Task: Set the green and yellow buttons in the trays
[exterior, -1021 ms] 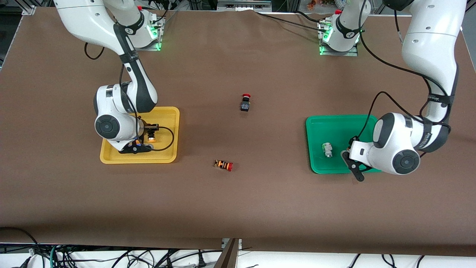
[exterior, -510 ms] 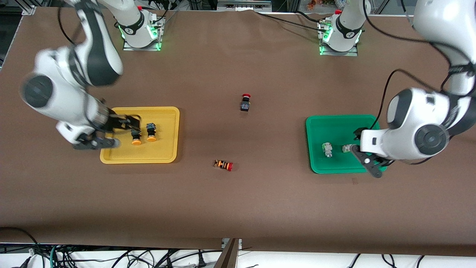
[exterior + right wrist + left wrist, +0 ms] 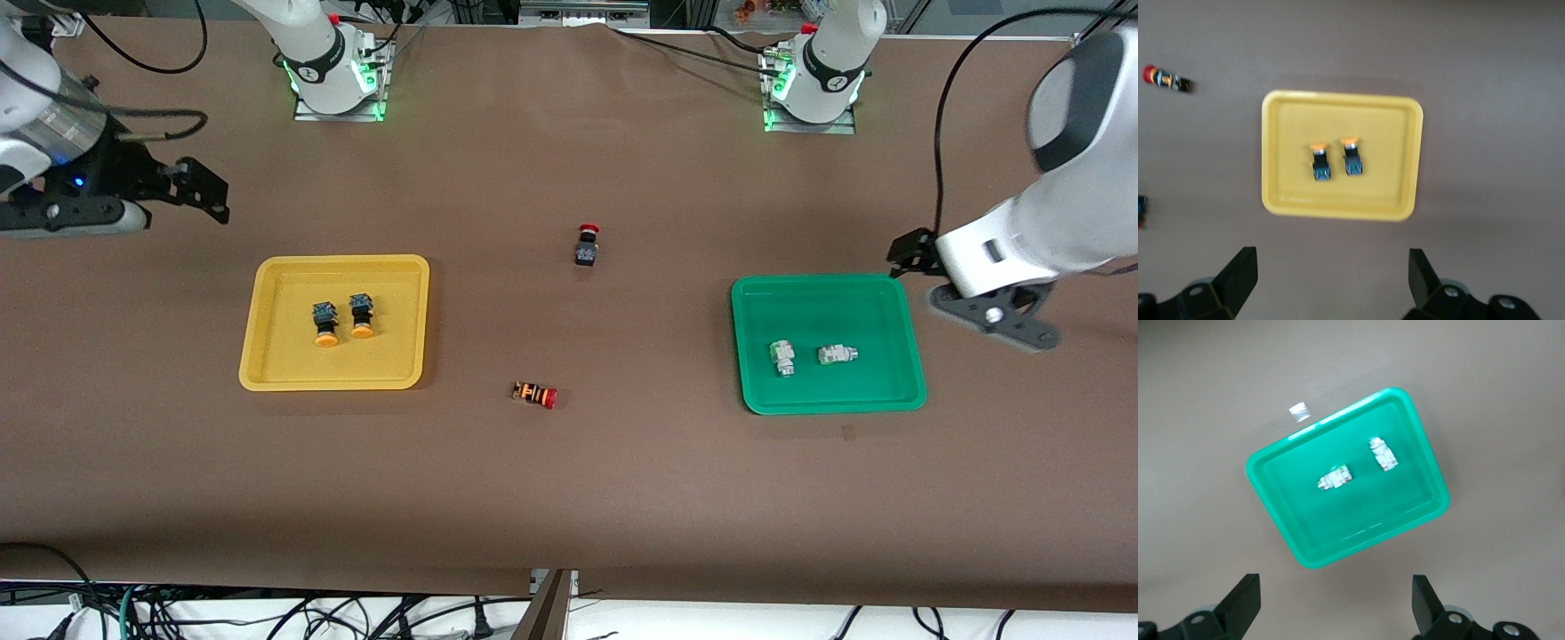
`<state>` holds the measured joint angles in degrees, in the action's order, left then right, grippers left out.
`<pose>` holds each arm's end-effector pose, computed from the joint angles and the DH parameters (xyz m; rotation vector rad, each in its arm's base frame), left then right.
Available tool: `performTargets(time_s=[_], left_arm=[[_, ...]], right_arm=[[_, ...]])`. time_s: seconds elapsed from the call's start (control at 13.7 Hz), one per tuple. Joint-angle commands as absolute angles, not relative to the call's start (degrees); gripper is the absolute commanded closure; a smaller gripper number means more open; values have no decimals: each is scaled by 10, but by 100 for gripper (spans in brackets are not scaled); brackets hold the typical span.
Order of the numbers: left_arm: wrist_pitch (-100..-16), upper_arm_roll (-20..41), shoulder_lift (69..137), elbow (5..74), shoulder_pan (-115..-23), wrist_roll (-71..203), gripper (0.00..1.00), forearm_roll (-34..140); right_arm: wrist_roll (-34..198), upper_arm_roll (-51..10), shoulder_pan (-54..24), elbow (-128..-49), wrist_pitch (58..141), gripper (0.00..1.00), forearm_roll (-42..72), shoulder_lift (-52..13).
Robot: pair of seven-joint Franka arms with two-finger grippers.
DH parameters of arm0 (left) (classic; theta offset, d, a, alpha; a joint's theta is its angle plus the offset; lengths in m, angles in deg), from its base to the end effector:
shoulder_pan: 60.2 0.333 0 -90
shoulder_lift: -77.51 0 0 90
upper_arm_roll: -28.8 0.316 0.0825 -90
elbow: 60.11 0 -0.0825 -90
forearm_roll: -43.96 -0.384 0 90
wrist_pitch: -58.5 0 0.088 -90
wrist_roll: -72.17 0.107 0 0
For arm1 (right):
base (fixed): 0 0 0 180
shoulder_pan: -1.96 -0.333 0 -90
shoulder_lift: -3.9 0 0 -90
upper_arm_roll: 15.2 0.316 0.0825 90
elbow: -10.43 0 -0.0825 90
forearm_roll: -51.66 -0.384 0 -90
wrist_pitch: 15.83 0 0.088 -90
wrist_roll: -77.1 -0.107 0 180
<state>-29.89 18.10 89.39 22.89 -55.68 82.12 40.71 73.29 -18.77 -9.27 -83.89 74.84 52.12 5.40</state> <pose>0.6082 -0.0485 0.5604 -3.0913 0.4376 0.1723 0.5410 0.0715 0.6043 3.1292 0.1056 -0.0575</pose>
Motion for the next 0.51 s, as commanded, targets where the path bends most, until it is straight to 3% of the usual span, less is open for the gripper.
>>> performTargets(time_s=[0.0, 0.07, 0.22, 0.44], left_arm=[[-349, 234, 756, 356, -584, 685, 0, 441], [-361, 234, 723, 388, -584, 653, 0, 440], [-355, 234, 721, 388, -582, 649, 0, 439], [-310, 231, 752, 338, -581, 650, 0, 439]], right_arm=[[737, -153, -49, -809, 693, 0, 527, 45], [738, -153, -48, -806, 689, 0, 525, 43], [738, -157, -55, -780, 664, 0, 524, 22], [737, -158, -53, -719, 630, 0, 523, -20]])
